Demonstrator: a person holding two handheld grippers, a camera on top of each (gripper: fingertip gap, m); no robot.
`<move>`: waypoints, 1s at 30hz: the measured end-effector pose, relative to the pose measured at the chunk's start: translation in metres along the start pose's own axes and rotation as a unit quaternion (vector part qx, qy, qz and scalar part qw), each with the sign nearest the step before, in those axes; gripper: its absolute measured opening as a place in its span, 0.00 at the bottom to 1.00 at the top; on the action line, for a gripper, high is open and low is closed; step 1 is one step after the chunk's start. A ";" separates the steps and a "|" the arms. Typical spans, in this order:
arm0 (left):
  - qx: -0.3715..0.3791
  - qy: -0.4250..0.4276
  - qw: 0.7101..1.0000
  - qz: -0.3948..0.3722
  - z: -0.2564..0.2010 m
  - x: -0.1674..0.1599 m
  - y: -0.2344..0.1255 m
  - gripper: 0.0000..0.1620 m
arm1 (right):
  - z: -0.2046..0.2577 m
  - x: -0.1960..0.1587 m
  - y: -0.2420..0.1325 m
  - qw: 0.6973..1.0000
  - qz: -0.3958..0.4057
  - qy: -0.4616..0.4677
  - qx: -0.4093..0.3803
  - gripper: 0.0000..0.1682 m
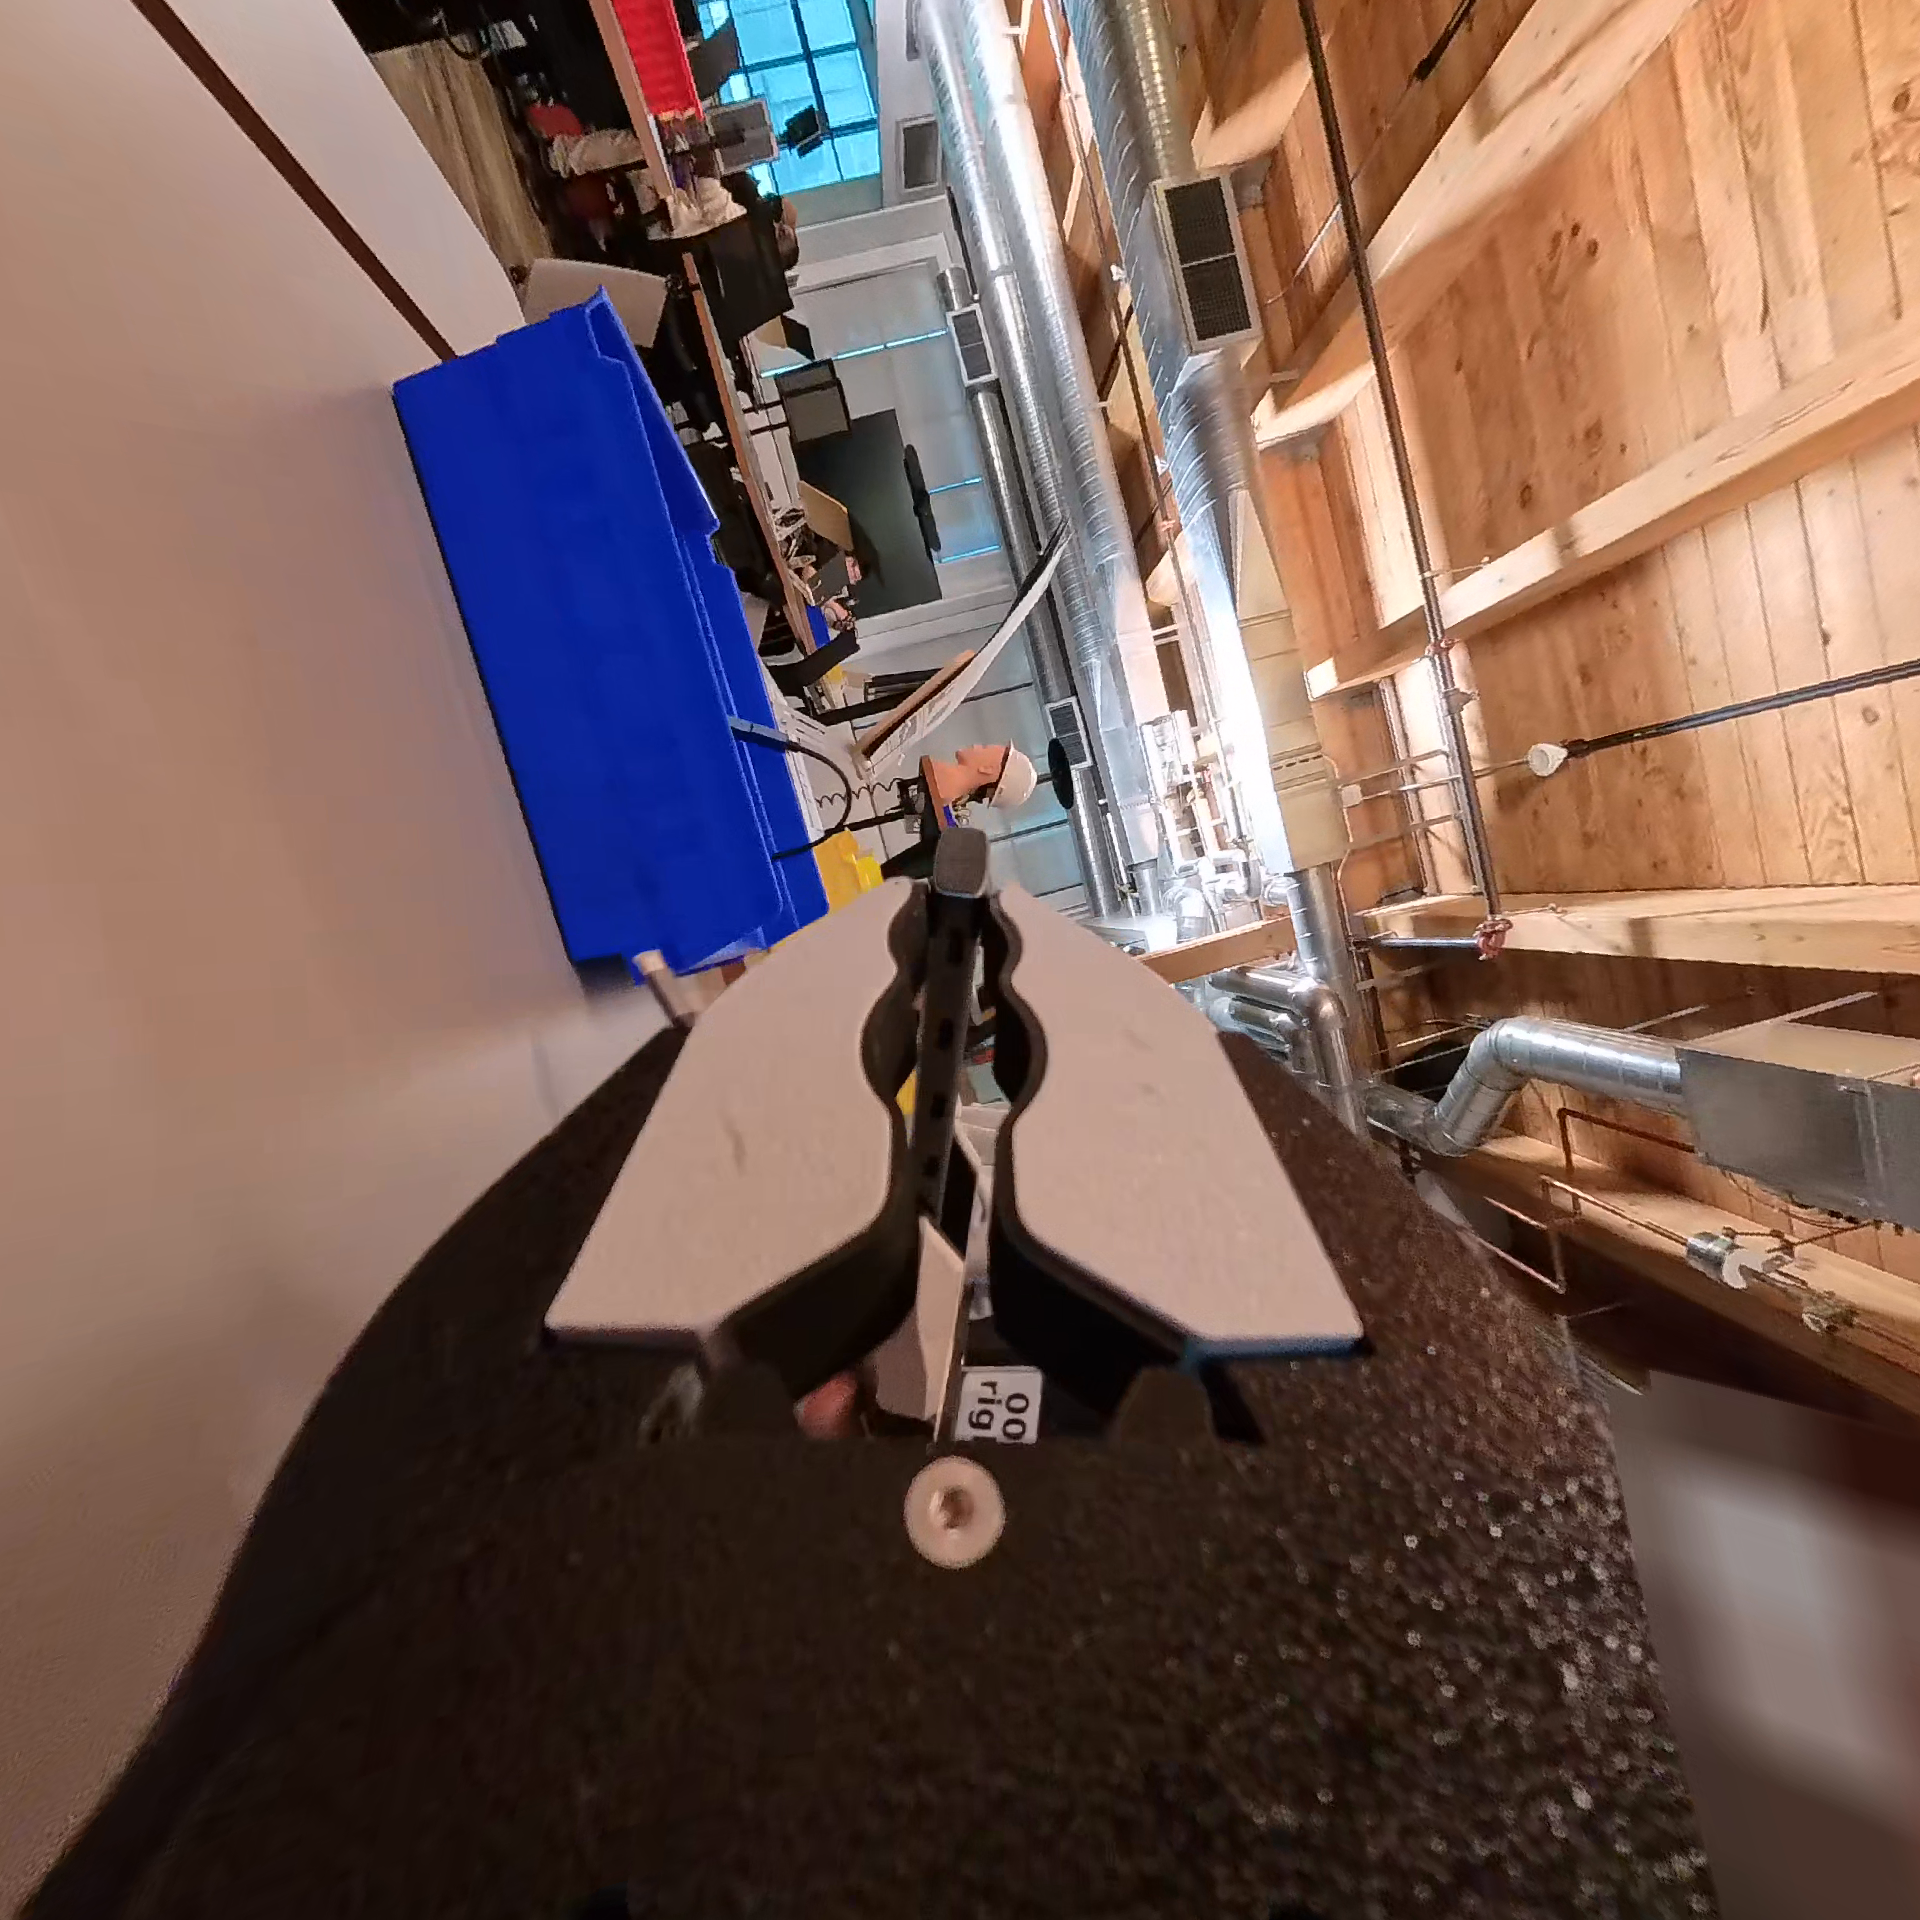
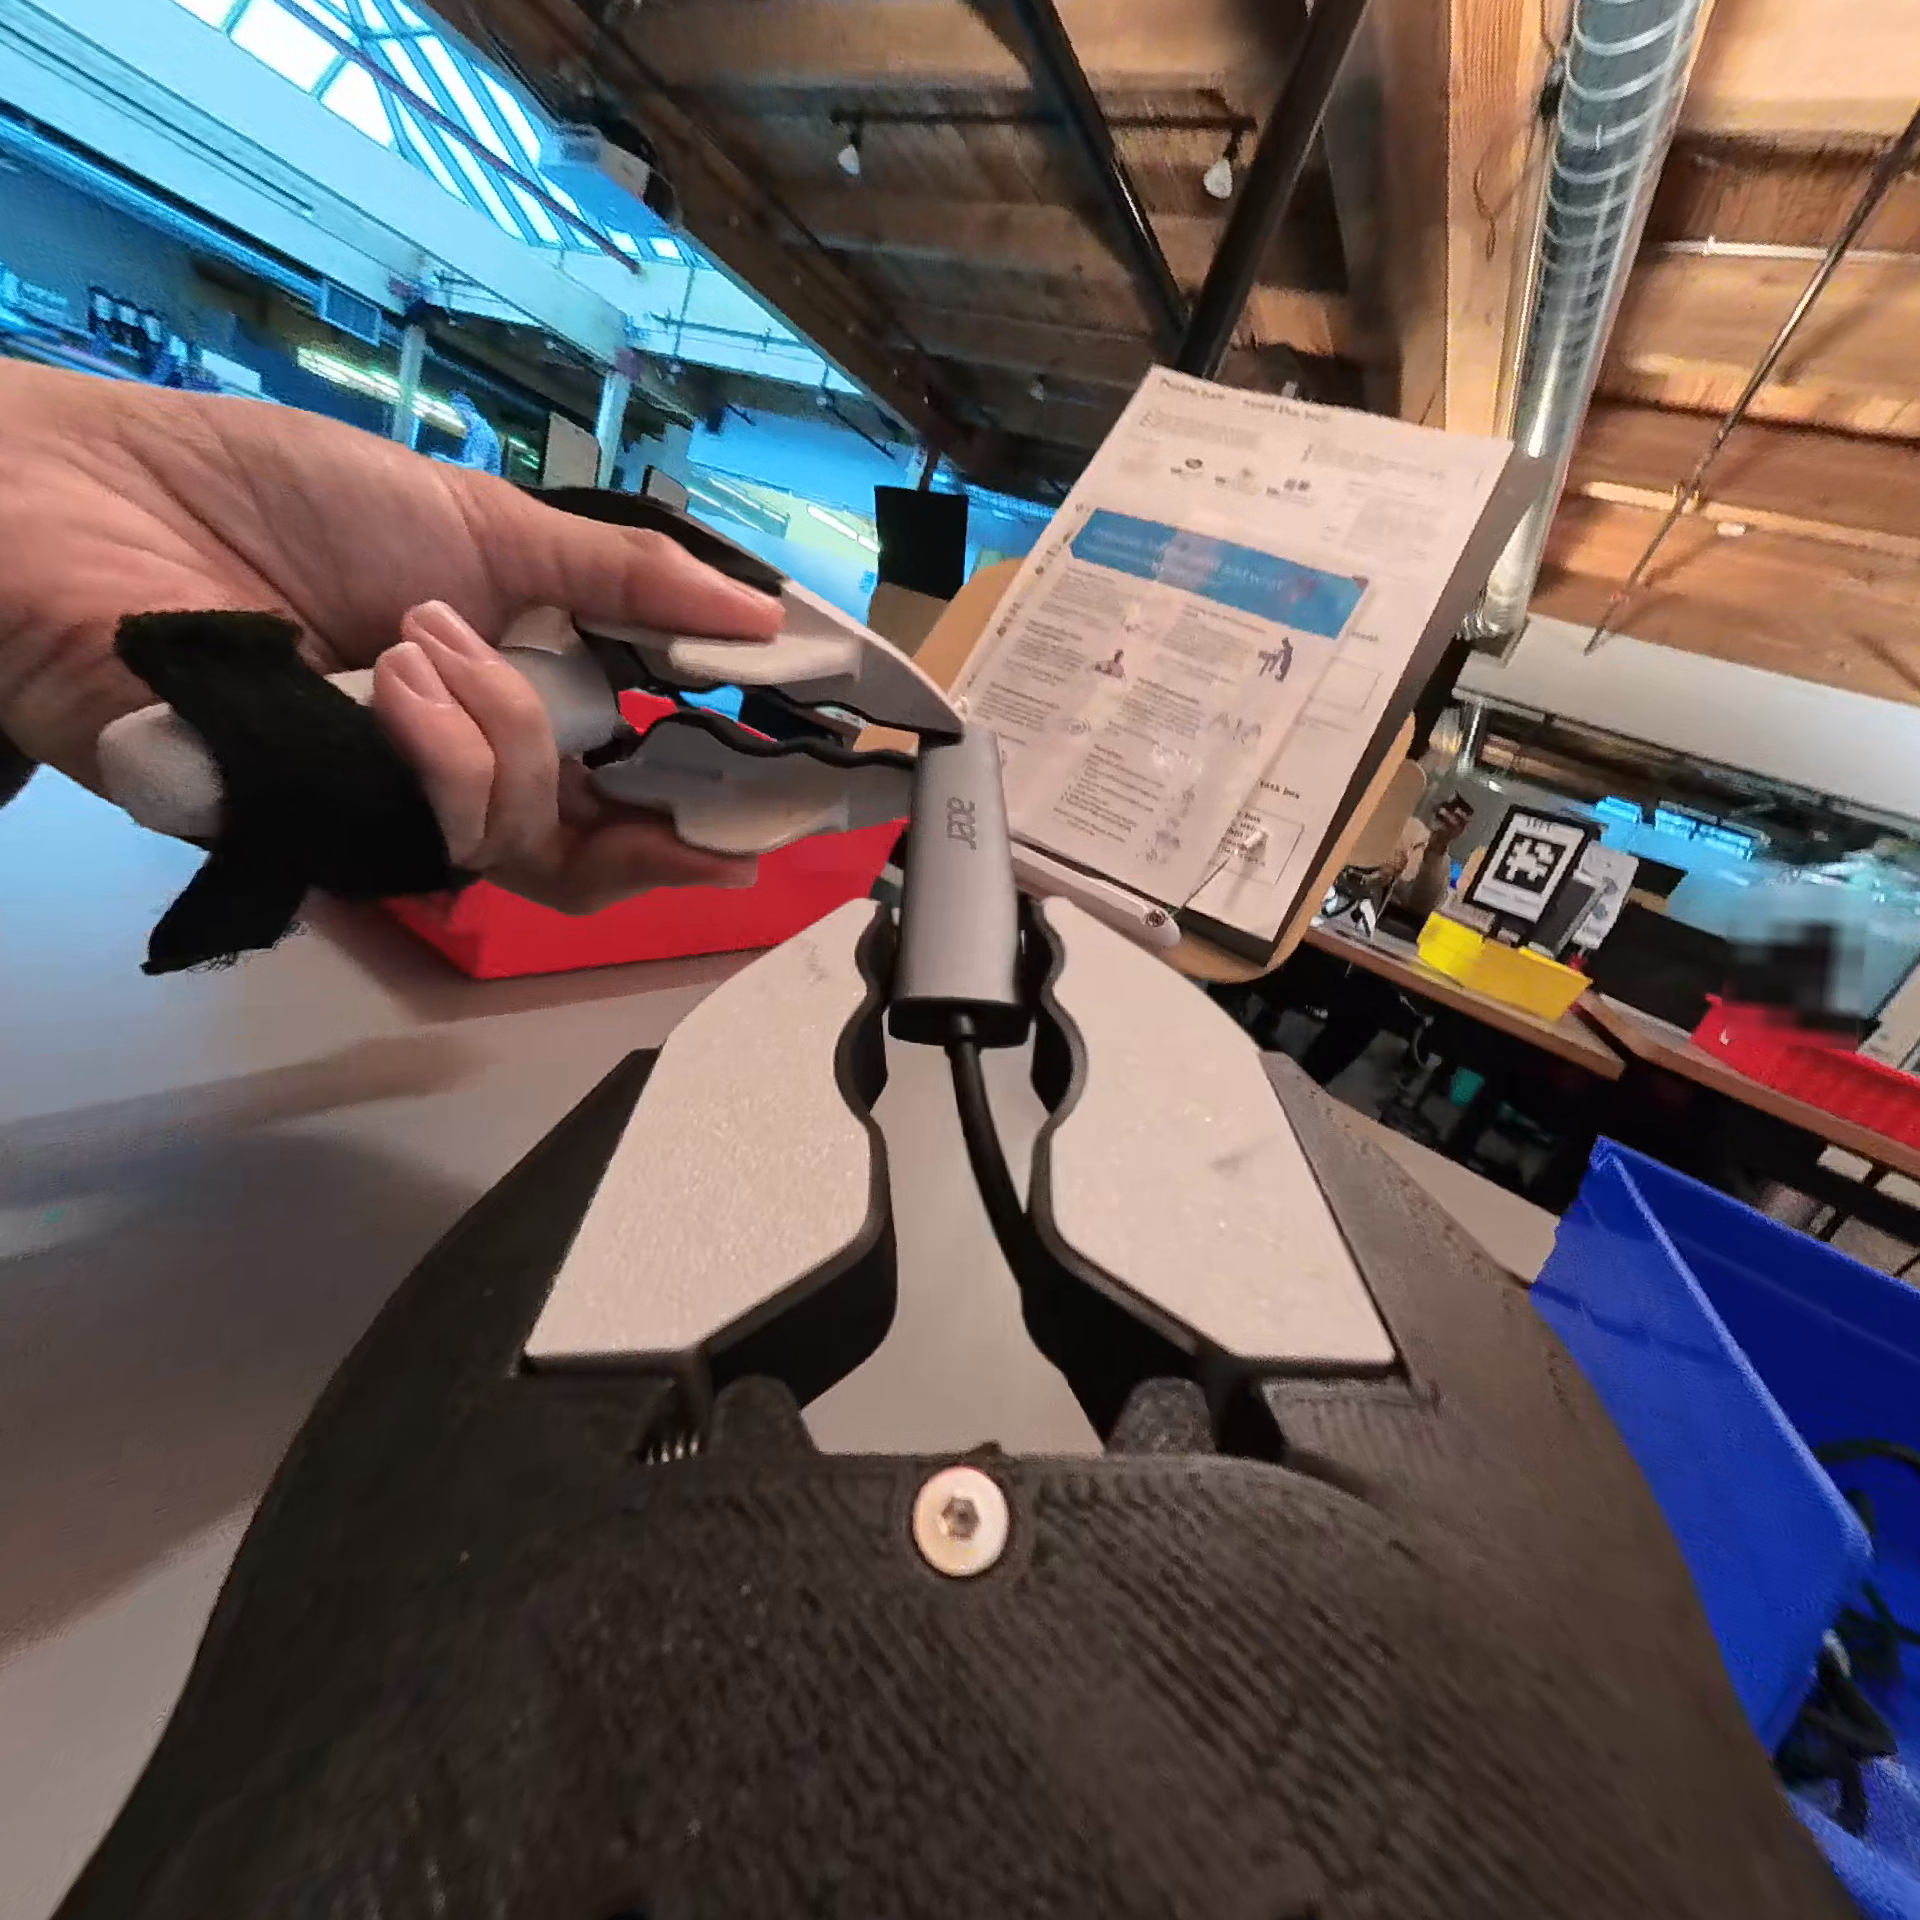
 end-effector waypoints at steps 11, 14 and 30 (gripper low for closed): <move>0.016 -0.018 1.000 -0.006 0.012 0.000 -0.005 0.06 | 0.004 -0.017 0.001 0.996 0.041 0.073 0.021 0.14; 0.046 0.024 0.999 0.011 0.021 0.001 -0.007 0.06 | 0.004 -0.018 0.001 0.991 0.057 0.120 0.026 0.14; 0.319 0.581 0.736 0.138 -0.051 0.085 -0.093 0.10 | -0.021 -0.030 -0.002 0.981 0.072 0.178 -0.011 0.14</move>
Point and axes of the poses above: each gripper's, where its closed fingertips meet, y out along the fingers, x out of its top, z = x × y across the jaws, the point moved 3 cm from there along -y, back along the fingers, and after that the axes turned 8 degrees about -x, right-handed, at the moved point
